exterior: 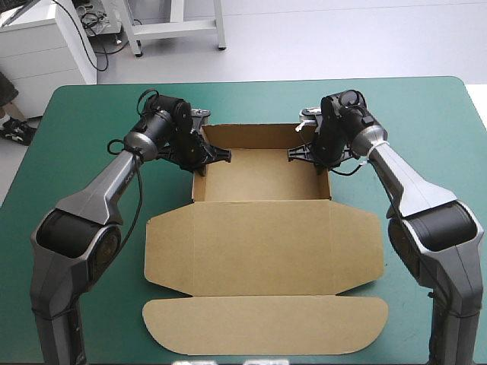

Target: Fold the box

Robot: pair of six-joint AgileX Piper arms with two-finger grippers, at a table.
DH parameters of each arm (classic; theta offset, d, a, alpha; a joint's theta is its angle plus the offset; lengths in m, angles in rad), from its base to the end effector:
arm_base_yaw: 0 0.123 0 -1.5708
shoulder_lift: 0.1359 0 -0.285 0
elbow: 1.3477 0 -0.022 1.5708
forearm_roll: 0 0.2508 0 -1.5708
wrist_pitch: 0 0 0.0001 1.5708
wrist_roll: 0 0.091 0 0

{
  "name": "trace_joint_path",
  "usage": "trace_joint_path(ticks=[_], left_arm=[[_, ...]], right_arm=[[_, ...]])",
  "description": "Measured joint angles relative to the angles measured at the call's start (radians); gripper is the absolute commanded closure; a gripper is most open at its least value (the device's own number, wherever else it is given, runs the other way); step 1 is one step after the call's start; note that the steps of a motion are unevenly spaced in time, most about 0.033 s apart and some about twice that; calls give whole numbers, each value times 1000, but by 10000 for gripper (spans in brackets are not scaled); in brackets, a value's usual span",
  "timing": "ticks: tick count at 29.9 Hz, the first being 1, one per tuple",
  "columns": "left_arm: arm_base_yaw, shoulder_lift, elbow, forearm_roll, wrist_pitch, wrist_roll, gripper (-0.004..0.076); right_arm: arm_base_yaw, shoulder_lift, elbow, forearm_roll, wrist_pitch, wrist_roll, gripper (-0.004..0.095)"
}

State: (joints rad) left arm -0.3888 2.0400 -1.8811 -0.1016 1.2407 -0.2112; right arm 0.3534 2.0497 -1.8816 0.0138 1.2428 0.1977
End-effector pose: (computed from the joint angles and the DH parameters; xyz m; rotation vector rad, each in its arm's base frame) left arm 0.4011 -0.1738 0.2738 0.2287 2.9049 -0.2517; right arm 0.4108 0.1528 0.2692 -0.2219 2.8967 0.1172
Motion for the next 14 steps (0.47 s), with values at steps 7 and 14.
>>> trace_joint_path(ticks=[7,14], left_arm=[[1,8,-4,-1,1,24,679],[0,29,-3,-9,-16,87,396]], right_arm=[[0,1,-1,-2,0,-19,757],[4,13,-1,2,-3,-30,488]])
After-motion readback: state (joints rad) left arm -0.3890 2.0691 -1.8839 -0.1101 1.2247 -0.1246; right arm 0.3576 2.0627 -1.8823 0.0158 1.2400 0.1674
